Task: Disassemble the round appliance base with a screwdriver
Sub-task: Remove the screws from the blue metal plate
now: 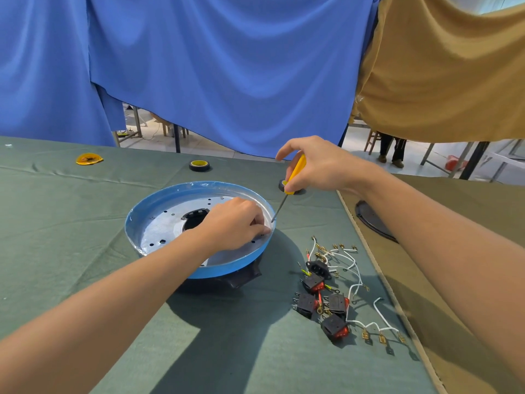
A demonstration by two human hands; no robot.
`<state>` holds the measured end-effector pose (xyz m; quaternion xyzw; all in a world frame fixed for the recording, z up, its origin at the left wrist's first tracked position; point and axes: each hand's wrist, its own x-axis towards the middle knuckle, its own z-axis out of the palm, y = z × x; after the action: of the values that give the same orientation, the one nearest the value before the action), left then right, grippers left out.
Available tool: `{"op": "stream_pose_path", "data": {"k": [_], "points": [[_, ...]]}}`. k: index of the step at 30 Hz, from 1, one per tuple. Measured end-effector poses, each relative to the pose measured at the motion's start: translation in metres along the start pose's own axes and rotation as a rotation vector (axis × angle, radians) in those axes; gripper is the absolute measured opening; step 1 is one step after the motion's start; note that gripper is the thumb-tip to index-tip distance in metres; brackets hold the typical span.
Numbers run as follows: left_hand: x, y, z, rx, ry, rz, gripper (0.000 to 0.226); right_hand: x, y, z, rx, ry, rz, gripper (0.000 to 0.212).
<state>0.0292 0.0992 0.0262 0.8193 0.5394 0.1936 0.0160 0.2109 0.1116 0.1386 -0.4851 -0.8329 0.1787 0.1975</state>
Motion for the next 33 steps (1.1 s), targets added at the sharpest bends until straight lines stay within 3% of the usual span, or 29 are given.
{"op": "stream_pose_path", "data": {"k": [8,14,17,22,29,33], "points": [[-0.001,0.002,0.003,0.234,-0.043,0.105,0.037,-0.003,0.01,0.011,0.206,0.305,0.048,0.047],[0.003,0.005,-0.001,0.459,-0.101,0.23,0.023,-0.007,0.018,0.021,0.295,0.538,0.067,0.039],[0.004,0.006,-0.004,0.443,-0.143,0.238,0.024,-0.009,0.024,0.024,0.318,0.564,0.081,0.038],[0.004,0.006,-0.003,0.239,-0.036,0.133,0.028,-0.011,0.032,0.029,0.34,0.587,0.108,0.036],[0.001,-0.008,-0.01,-0.016,-0.161,0.076,0.024,-0.011,0.035,0.032,0.333,0.609,0.115,0.037],[-0.002,-0.013,-0.01,-0.075,-0.136,0.069,0.016,-0.011,0.036,0.033,0.339,0.612,0.131,0.037]]}}
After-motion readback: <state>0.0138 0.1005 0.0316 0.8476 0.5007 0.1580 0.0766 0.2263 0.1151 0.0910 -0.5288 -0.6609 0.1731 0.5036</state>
